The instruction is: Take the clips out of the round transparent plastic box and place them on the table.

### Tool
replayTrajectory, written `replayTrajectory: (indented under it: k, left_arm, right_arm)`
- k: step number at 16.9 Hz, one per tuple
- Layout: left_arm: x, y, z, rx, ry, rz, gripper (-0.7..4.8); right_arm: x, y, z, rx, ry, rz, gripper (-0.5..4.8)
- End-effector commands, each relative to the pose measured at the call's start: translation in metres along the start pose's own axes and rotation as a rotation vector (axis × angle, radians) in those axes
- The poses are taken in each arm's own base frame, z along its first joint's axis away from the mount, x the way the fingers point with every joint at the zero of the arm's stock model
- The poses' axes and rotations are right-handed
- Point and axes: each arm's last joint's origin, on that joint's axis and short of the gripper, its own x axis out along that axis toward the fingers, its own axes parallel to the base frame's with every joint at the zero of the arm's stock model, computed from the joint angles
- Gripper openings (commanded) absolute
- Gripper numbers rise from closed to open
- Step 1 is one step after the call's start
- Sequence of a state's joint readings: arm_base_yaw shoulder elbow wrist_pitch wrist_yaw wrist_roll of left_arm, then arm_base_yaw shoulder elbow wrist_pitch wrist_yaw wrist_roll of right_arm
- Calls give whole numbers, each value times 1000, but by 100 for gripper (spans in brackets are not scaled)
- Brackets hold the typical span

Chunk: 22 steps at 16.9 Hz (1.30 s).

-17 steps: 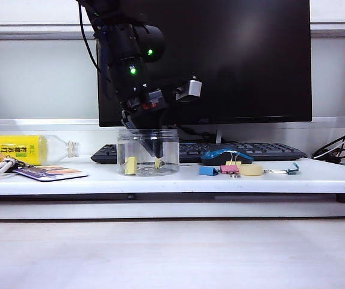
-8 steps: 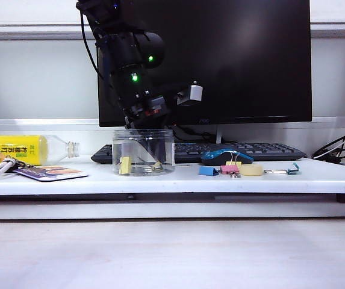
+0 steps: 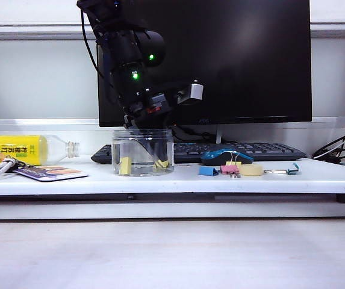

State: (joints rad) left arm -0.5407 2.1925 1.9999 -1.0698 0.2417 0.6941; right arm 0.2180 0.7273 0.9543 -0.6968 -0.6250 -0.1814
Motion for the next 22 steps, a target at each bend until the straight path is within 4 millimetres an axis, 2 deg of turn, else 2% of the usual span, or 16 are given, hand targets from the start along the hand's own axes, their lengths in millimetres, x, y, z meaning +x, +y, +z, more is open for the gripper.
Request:
replayTrajectory:
  k: [1,7,12,16,18,22]
  left_arm:
    - [3,0,-2,-7,27,4,224]
    - [10,4,-1,-67,38,54,213]
    - [-4,1,10,-101,38,101,213]
    - [-1,-5,10,-121,75,101,203]
    - [1,-6,10,-123,86,102,174]
    - [5,-9,11,-112,121,126,172]
  right_arm:
    - [-1,1,2,-16,-19,3,126]
    - [-1,1,3,-18,-21,3,126]
    - [-1,1,3,-19,-23,3,126]
    - [-1,1,3,-19,-23,3,126]
    - [-1,1,3,-19,-23,3,126]
    - [-1,1,3,-19,-23,4,126]
